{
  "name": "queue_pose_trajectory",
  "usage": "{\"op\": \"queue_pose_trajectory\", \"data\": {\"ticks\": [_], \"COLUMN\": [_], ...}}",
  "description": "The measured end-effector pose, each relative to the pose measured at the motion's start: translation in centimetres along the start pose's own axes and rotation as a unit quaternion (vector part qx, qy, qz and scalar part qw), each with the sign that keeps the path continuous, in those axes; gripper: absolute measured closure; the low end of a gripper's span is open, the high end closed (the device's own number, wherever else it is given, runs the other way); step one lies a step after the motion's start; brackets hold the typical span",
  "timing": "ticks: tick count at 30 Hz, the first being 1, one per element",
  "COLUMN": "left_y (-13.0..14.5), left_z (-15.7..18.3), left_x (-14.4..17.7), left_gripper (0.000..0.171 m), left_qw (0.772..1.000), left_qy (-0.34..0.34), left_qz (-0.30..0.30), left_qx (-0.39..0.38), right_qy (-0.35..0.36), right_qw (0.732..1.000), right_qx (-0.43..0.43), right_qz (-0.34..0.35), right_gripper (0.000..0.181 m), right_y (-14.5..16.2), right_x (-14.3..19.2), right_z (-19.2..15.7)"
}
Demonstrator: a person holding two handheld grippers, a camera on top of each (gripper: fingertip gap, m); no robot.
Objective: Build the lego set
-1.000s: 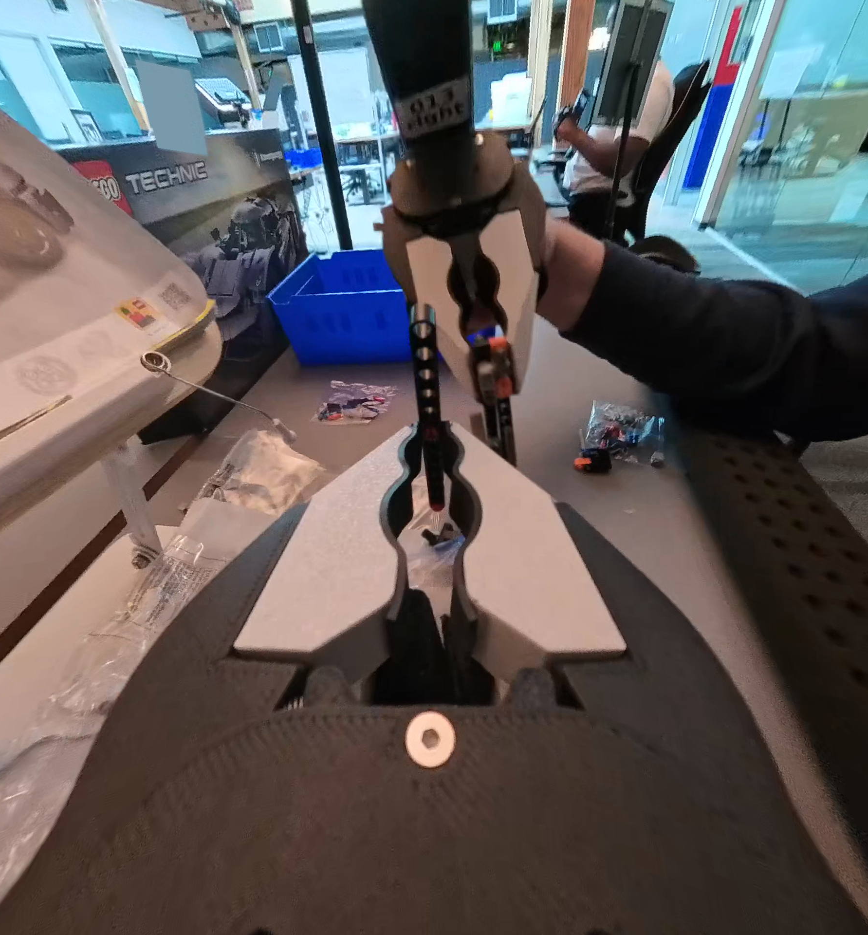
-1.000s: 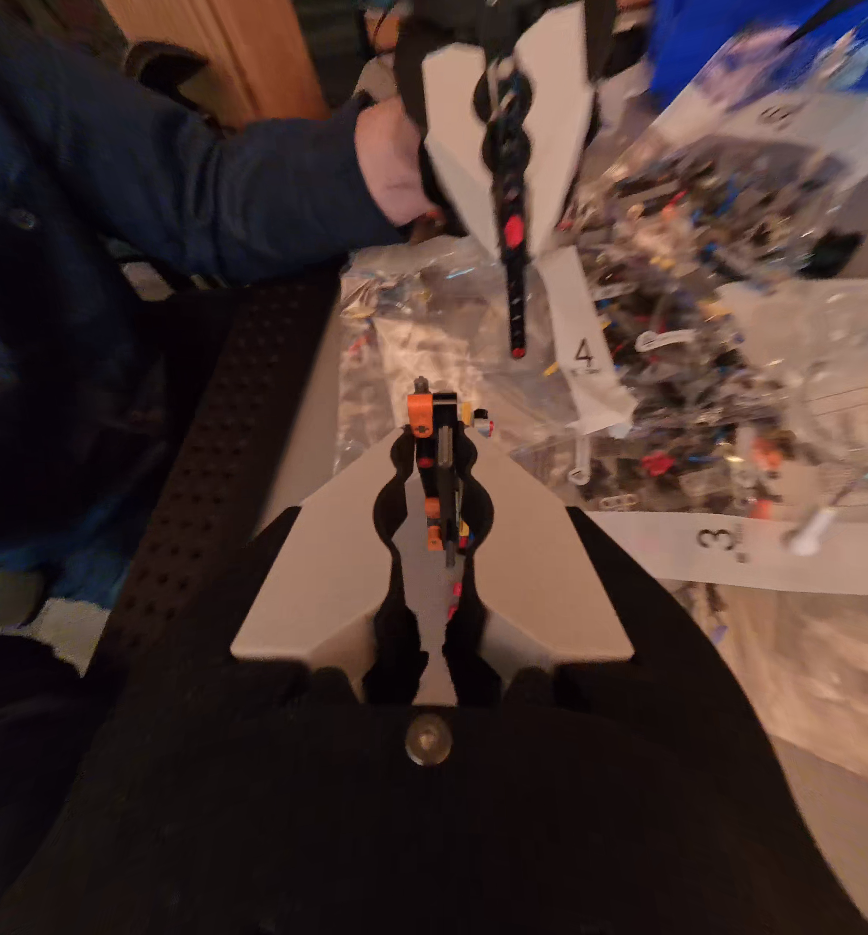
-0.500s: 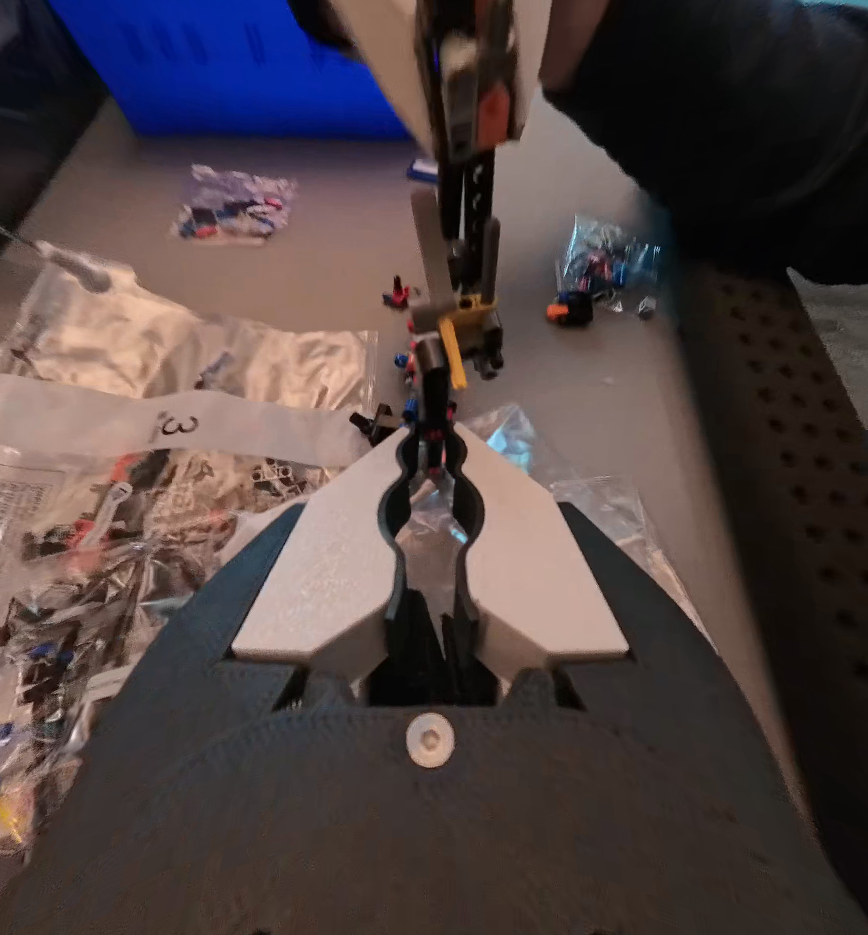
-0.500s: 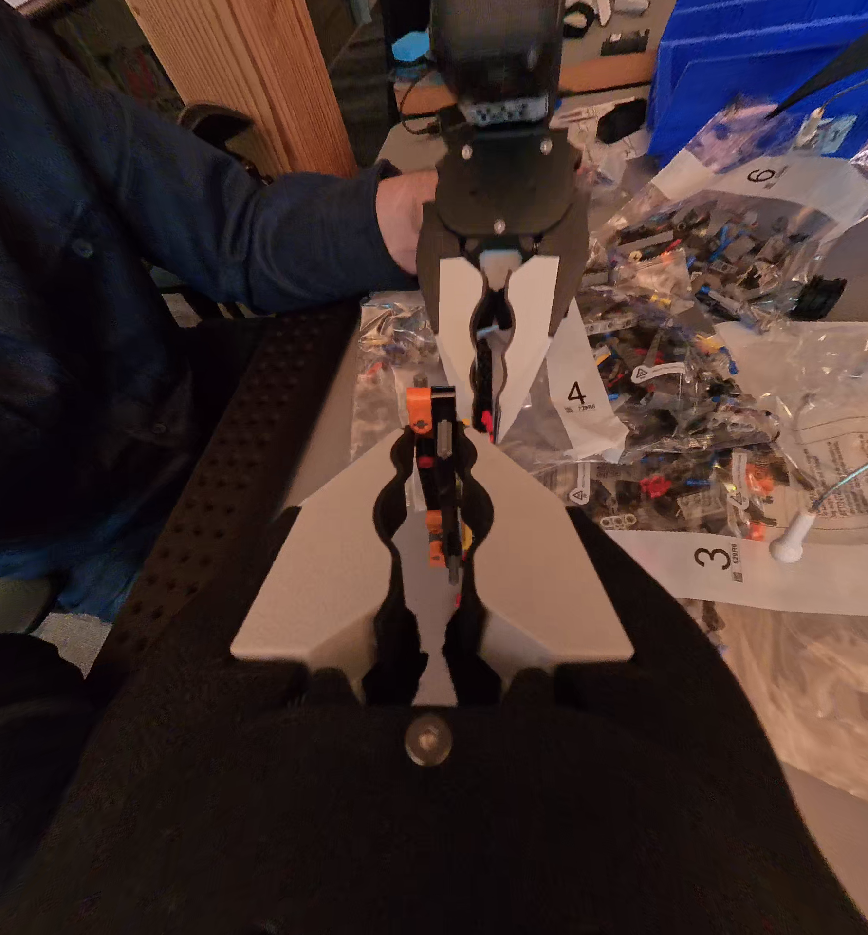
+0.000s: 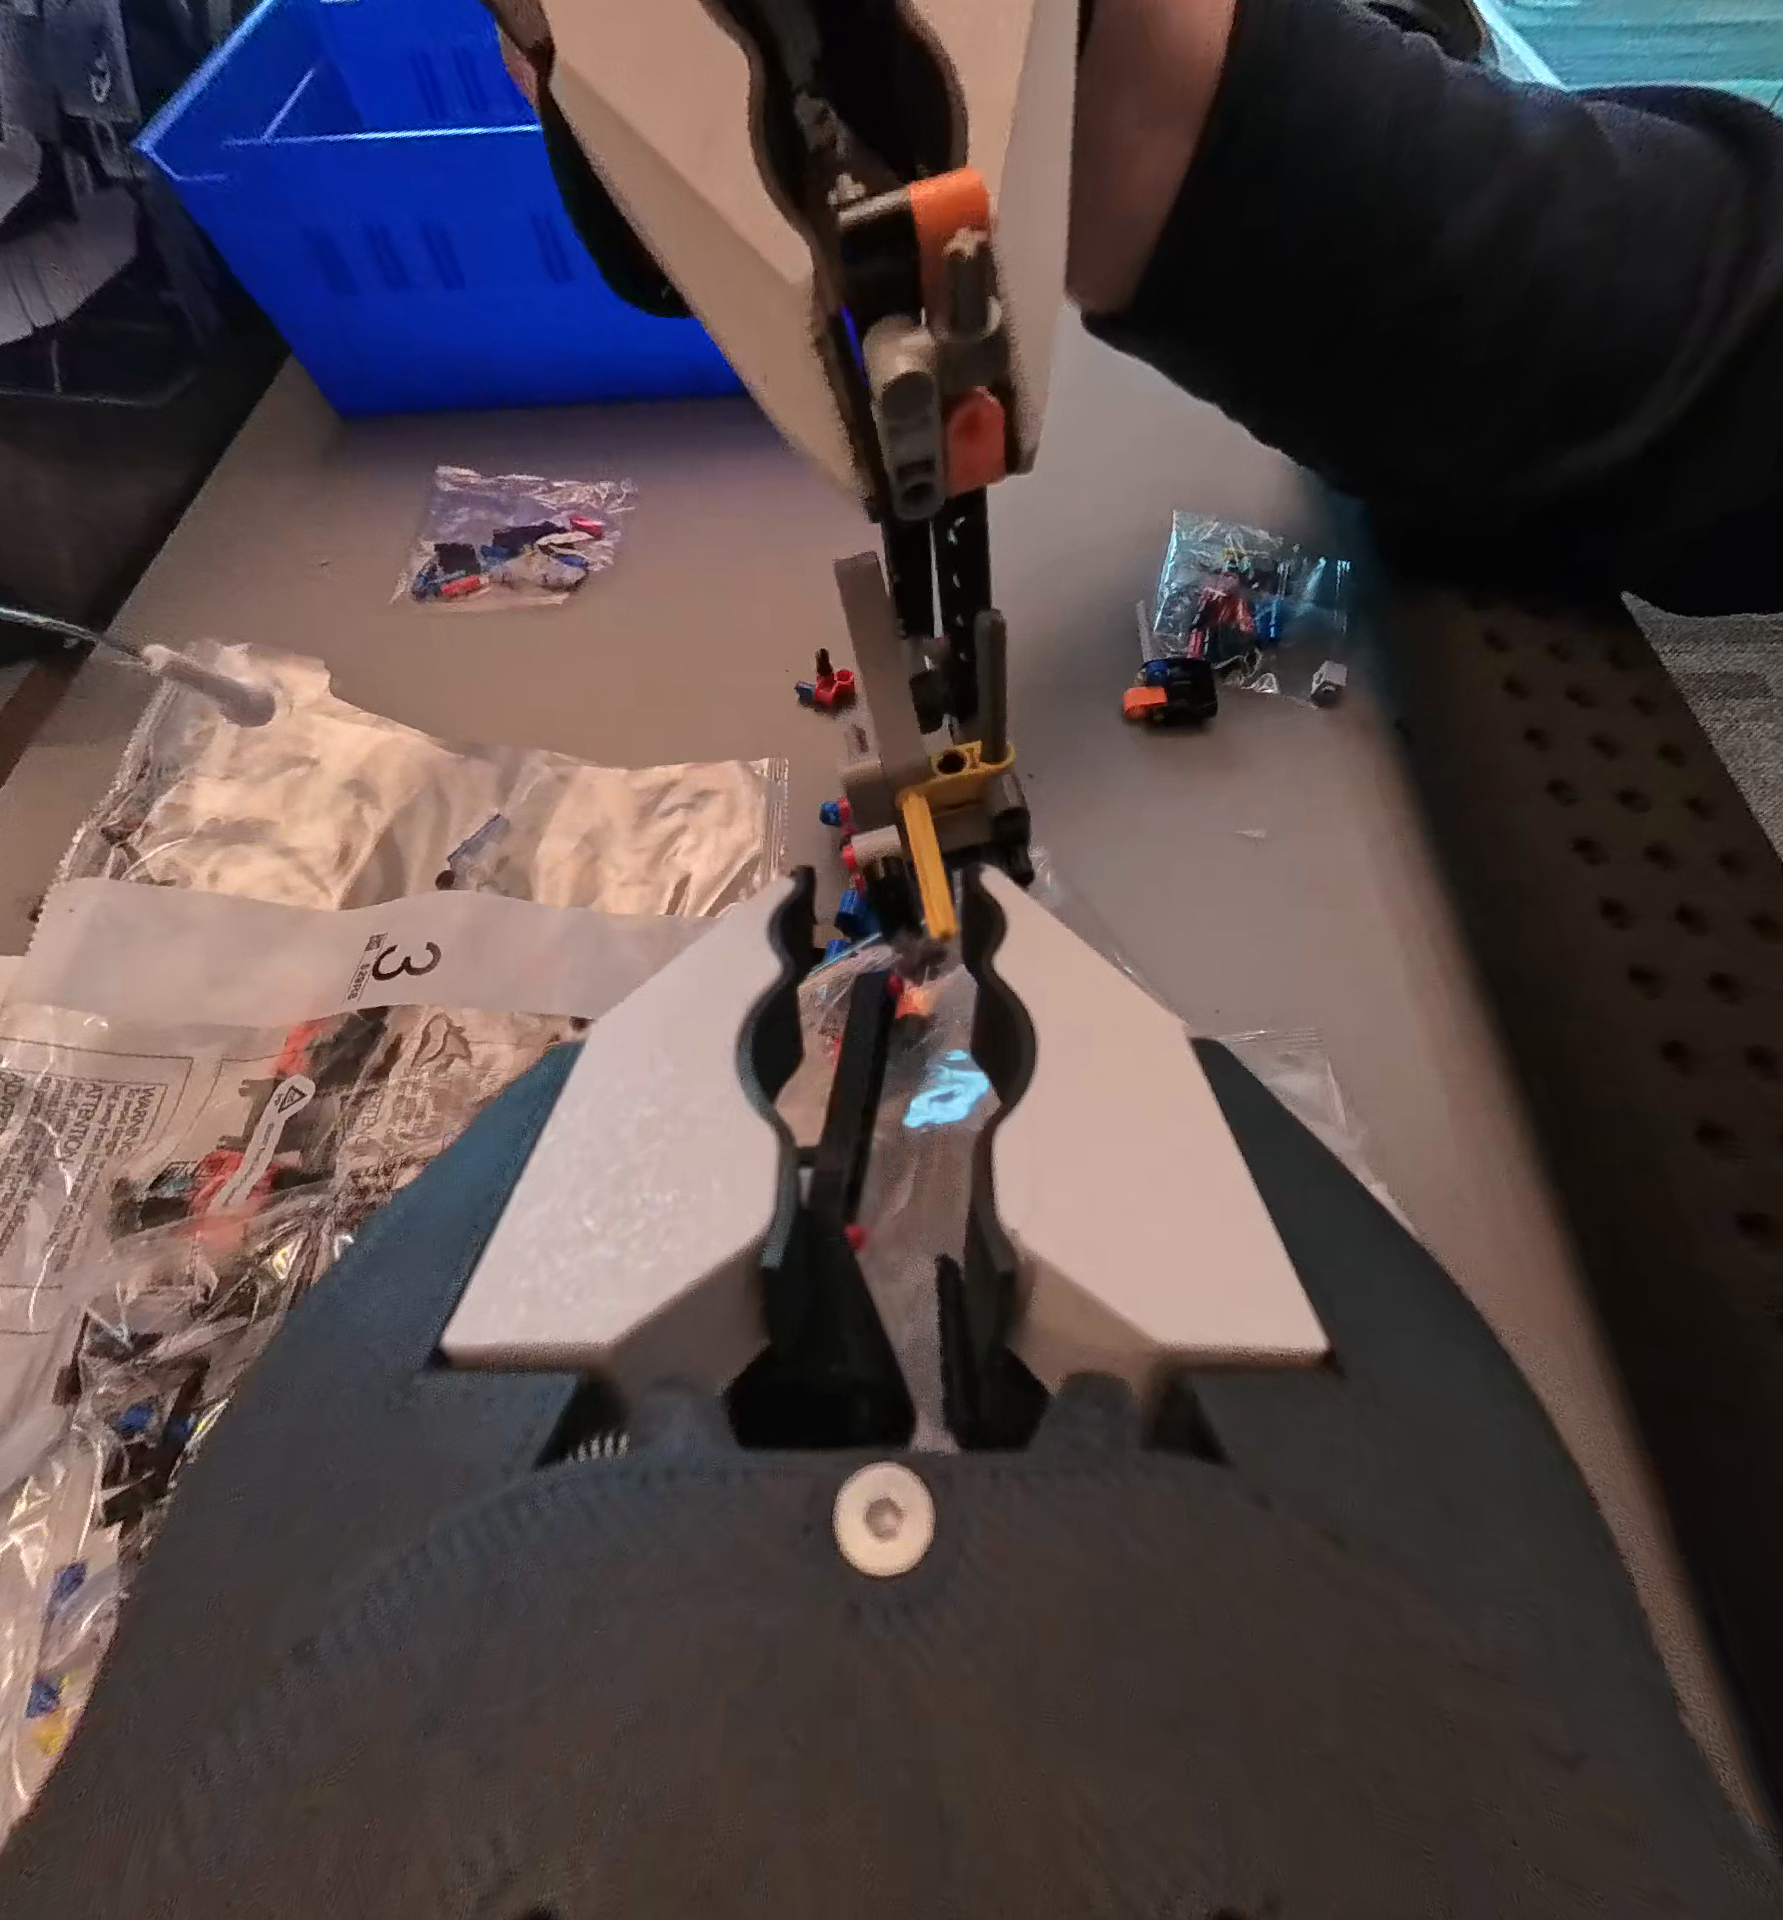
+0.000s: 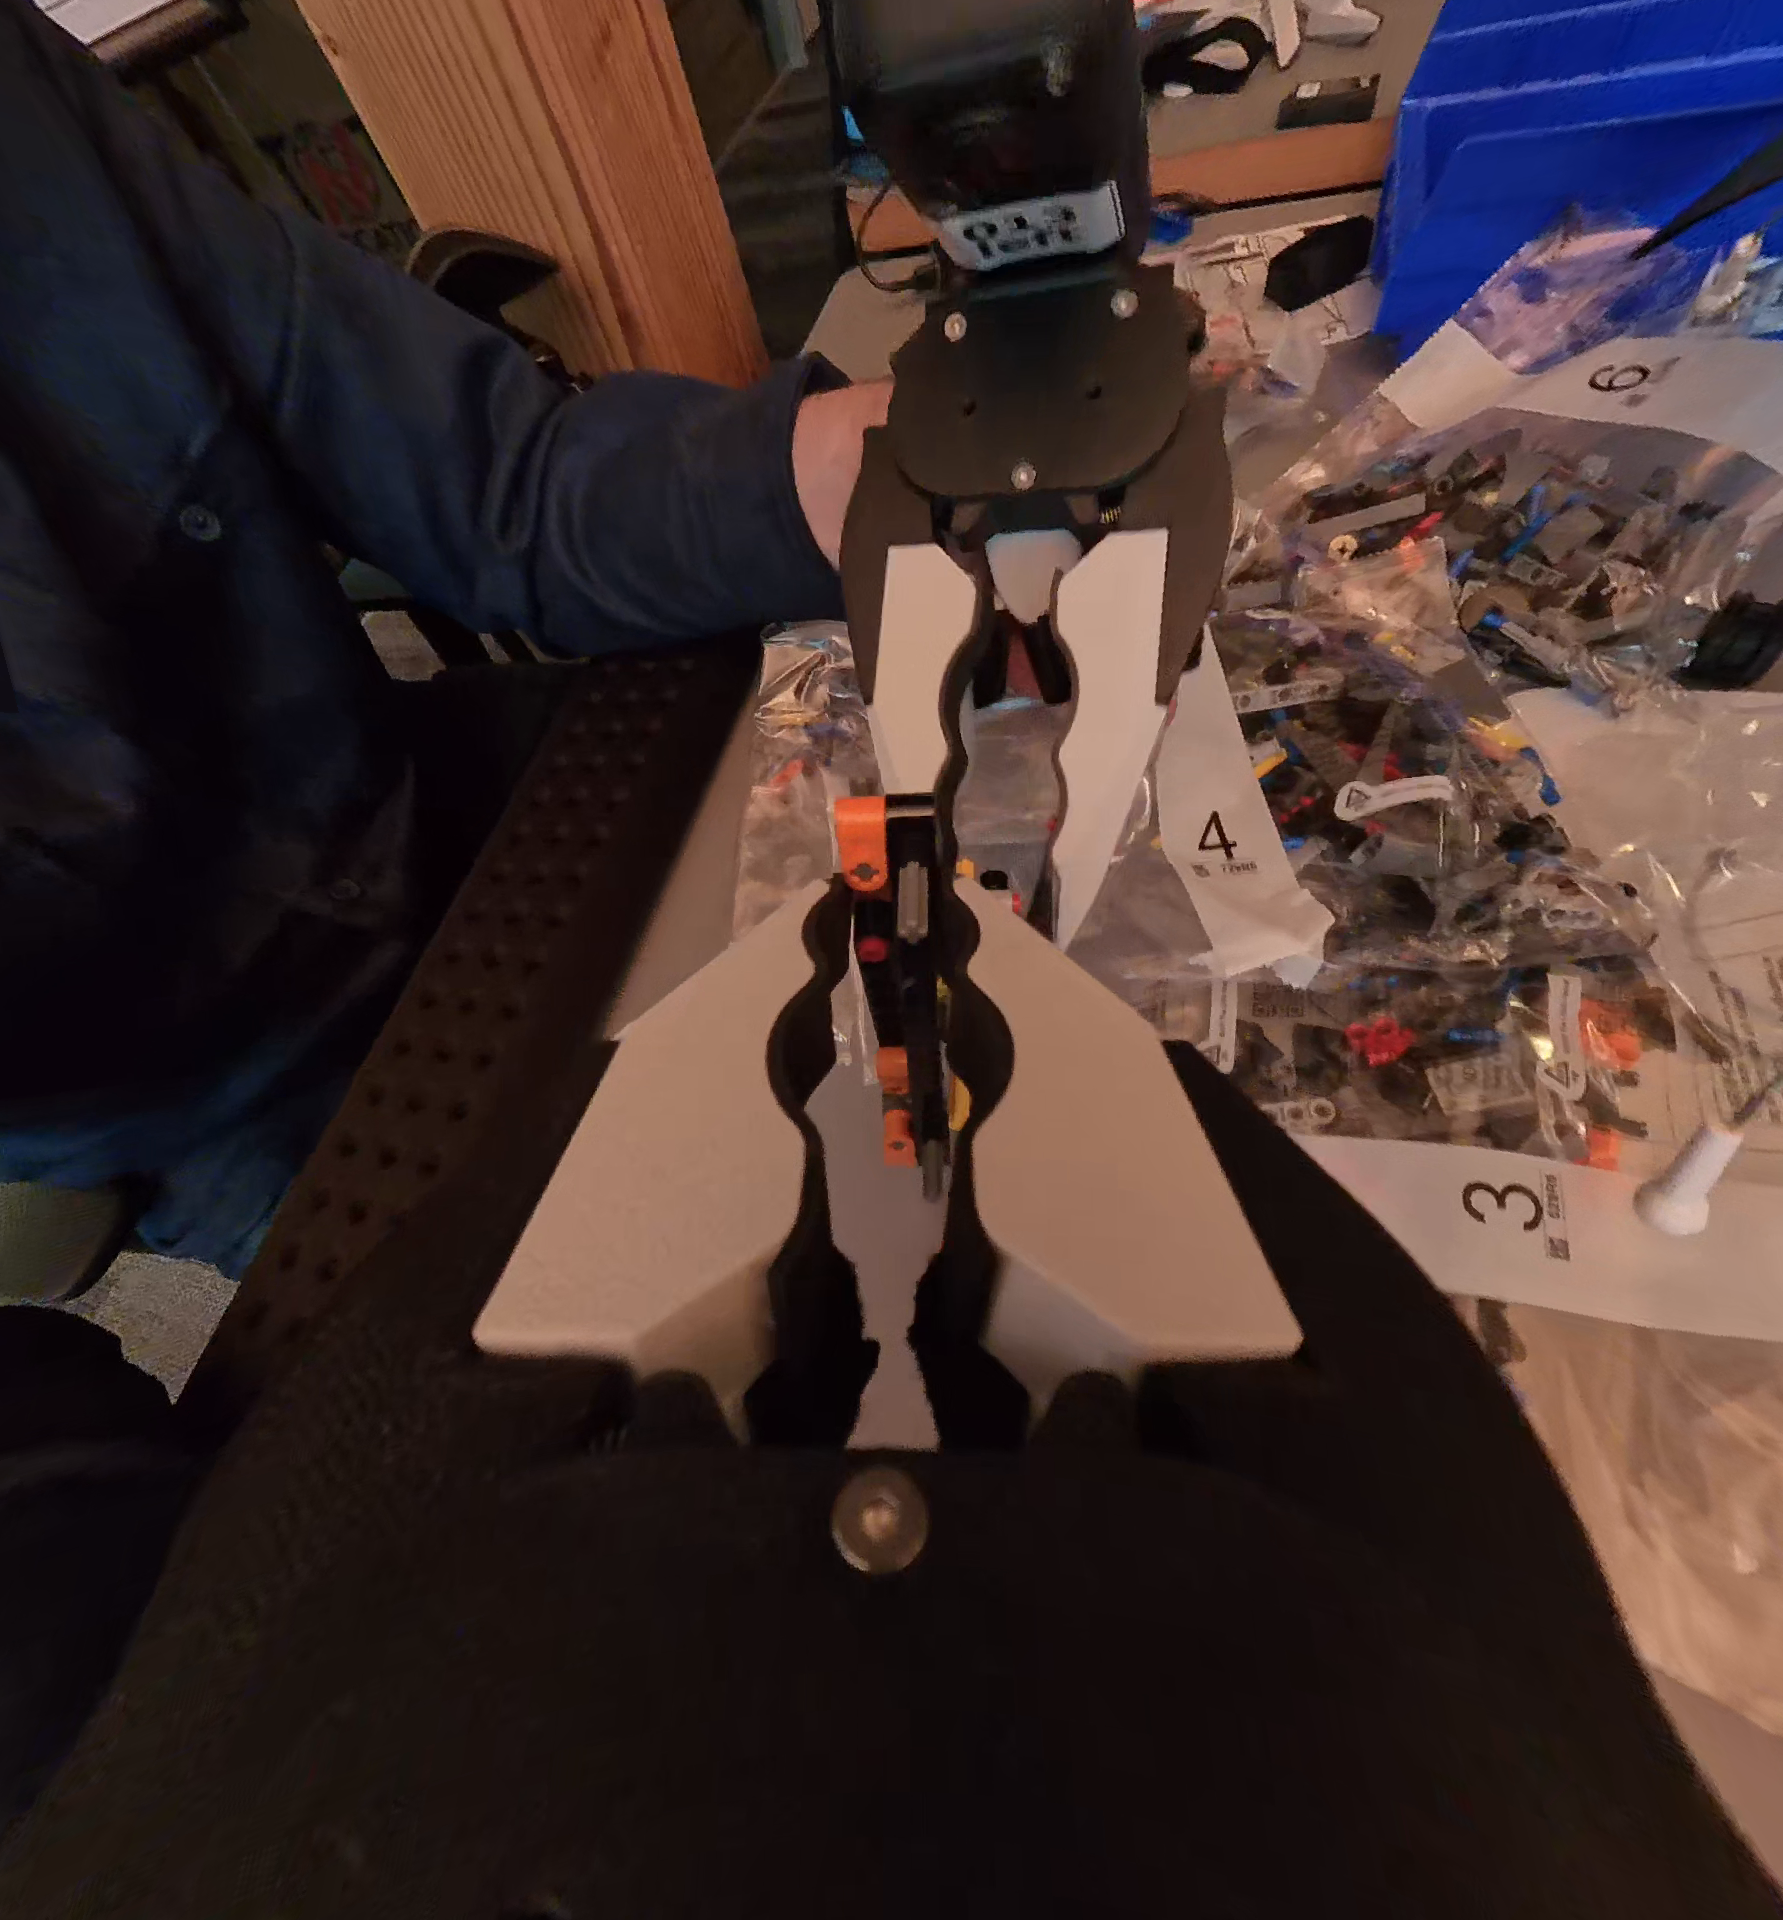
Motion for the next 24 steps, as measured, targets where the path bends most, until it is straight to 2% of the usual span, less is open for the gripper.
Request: {"op": "queue_pose_trajectory", "data": {"ticks": [2, 7, 11, 15, 17, 19, 24], "left_y": [0.0, -0.7, -1.4, -1.8, -2.0, -2.1, -2.1], "left_z": [0.0, -0.8, -1.5, -1.7, -1.5, -1.6, -1.9], "left_x": [-0.2, 0.3, 1.0, 1.2, 1.2, 1.3, 1.5], "left_gripper": [0.154, 0.155, 0.156, 0.156, 0.156, 0.156, 0.157], "left_qw": [1.000, 0.998, 0.994, 0.993, 0.993, 0.993, 0.993], "left_qy": [-0.006, -0.052, -0.088, -0.090, -0.082, -0.081, -0.077], "left_qz": [-0.001, 0.022, 0.046, 0.067, 0.075, 0.081, 0.090], "left_qx": [-0.010, -0.032, -0.038, -0.032, -0.026, -0.020, -0.005], "right_qy": [0.002, 0.029, 0.075, 0.075, 0.066, 0.073, 0.093], "right_qw": [1.000, 0.999, 0.997, 0.997, 0.998, 0.997, 0.995], "right_qx": [0.009, 0.011, -0.004, -0.011, -0.012, -0.002, 0.024], "right_qz": [0.009, 0.033, 0.027, 0.004, -0.003, -0.013, -0.024], "right_gripper": [0.168, 0.167, 0.148, 0.133, 0.139, 0.155, 0.158], "right_y": [-0.4, -0.8, -0.3, 0.6, 0.8, 0.8, 0.5], "right_x": [-0.2, 0.3, 1.2, 0.7, 0.2, -0.1, -0.3], "right_z": [0.1, 0.8, 2.0, 2.2, 2.2, 2.4, 2.4]}}
Point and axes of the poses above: each gripper's, where its closed fingertips meet, x back along the fingers, y out of its underside, z = x × y across the jaws, the point moved 4 cm from there along x, back along the fingers, and after that the axes turned 15 degrees about x, right-handed, at the moved point
